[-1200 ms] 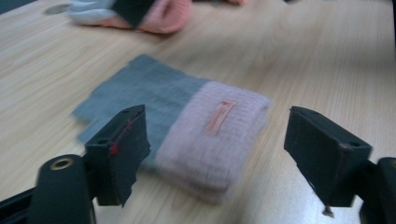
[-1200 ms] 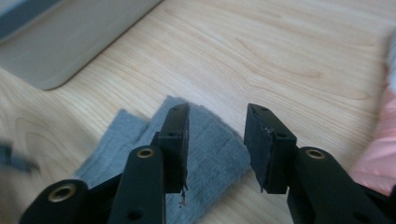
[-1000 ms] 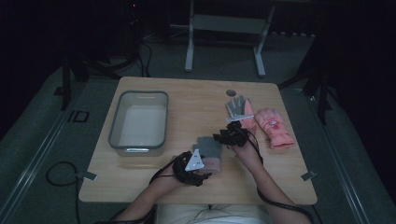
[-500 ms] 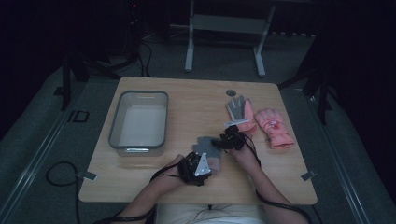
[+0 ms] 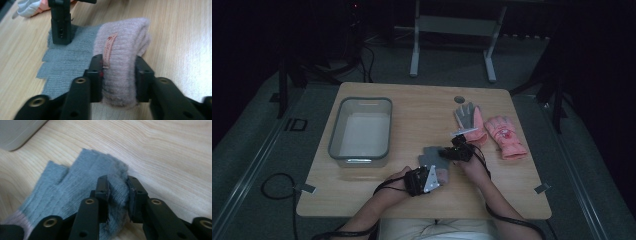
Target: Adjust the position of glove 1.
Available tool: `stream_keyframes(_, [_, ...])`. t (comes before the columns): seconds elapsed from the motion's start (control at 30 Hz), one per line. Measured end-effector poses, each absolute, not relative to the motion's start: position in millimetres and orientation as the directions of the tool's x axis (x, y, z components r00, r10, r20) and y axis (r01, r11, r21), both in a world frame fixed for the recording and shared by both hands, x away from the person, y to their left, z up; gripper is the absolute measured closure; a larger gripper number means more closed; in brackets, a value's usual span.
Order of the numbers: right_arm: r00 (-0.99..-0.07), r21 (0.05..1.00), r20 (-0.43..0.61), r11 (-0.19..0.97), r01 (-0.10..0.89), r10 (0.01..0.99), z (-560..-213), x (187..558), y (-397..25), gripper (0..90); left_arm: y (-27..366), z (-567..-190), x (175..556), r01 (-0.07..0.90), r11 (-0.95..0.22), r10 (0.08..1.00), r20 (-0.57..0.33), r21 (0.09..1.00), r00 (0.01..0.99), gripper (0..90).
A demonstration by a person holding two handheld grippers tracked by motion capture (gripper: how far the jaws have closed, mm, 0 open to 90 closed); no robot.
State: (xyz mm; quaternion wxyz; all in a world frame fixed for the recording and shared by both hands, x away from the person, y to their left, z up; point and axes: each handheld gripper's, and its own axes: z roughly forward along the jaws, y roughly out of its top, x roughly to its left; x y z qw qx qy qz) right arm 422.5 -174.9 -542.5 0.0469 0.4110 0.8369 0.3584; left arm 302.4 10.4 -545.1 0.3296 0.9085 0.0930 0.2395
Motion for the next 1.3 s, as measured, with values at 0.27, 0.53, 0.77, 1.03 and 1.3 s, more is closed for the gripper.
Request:
stream_keyframes(0.27, [-0.704, 0.67, 0.236, 0.413, 0.617, 0.67, -523, 417, -170, 76.0, 18, -533, 308, 0.059, -0.764, 0.345, 0.329, 0.642, 0.879, 68.8])
stream_keyframes(0.53, [-0.746, 0.736, 0.212, 0.399, 0.547, 0.631, -484, 408, -164, 76.1, 29, -504, 311, 0.056, -0.755, 0.351, 0.331, 0.653, 0.876, 69.1])
stream_keyframes(0.77, [-0.764, 0.768, 0.197, 0.388, 0.51, 0.614, -456, 408, -156, 76.2, 42, -476, 314, 0.03, -0.767, 0.332, 0.356, 0.641, 0.873, 69.2])
stream_keyframes(1.03, [-0.79, 0.788, 0.177, 0.397, 0.471, 0.587, -432, 409, -142, 76.2, 56, -456, 313, 0.029, -0.778, 0.339, 0.381, 0.627, 0.86, 69.2])
stream_keyframes(1.3, [-0.799, 0.803, 0.169, 0.39, 0.451, 0.576, -414, 415, -124, 76.2, 71, -434, 317, 0.029, -0.794, 0.337, 0.4, 0.607, 0.852, 69.3])
